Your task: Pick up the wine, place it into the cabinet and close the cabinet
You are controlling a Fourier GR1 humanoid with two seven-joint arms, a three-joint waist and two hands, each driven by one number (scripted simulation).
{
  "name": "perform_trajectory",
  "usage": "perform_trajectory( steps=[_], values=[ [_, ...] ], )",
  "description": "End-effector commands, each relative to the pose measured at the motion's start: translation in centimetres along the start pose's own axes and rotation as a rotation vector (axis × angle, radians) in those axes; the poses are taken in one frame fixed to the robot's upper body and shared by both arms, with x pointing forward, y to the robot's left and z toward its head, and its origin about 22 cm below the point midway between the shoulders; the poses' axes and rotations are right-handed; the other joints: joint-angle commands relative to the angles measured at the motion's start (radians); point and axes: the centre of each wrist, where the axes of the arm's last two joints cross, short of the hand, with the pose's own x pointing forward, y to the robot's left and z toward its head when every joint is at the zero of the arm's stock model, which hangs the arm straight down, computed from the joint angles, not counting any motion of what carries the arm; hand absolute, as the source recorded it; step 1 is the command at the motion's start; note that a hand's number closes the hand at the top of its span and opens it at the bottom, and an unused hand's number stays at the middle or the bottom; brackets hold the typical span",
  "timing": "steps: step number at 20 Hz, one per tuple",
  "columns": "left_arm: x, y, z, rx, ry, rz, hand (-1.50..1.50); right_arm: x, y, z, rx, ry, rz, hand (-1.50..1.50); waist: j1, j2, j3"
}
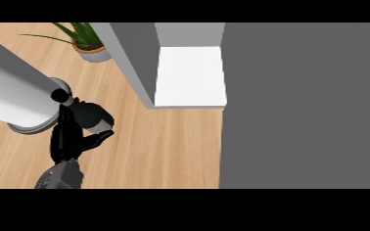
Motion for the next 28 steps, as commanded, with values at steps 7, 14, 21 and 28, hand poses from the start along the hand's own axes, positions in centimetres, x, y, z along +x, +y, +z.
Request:
perform_trajectory(
  steps=[7, 14, 21, 28],
  values=[
    [-1.1, -0.5, -1.5, -0.129, -0.002, 0.086, 1.5, 2.9, 0.4, 2.5, 0.031, -0.068, 0.0, -1.5, -0.007, 0.002, -0.001],
    [-0.9, 0.6, -0.9, -0.213, -0.078, -0.152, 1.5, 2.5, 1.2, 2.6, 0.025, -0.08, -0.015, -1.5, -0.009, 0.0, 0.0],
    [-2.3, 0.8, 5.9, -0.258, -0.061, -0.126, 1.5, 1.9, 0.0, 1.8, -0.004, -0.052, -0.007, -1.5, 0.024, -0.008, 0.002],
    [2.9, 0.0, 5.6, -0.246, -0.216, -0.166, 1.5, 1.6, 0.3, 1.4, 0.004, -0.057, -0.01, -1.5, 0.017, -0.002, 0.001]
  ],
)
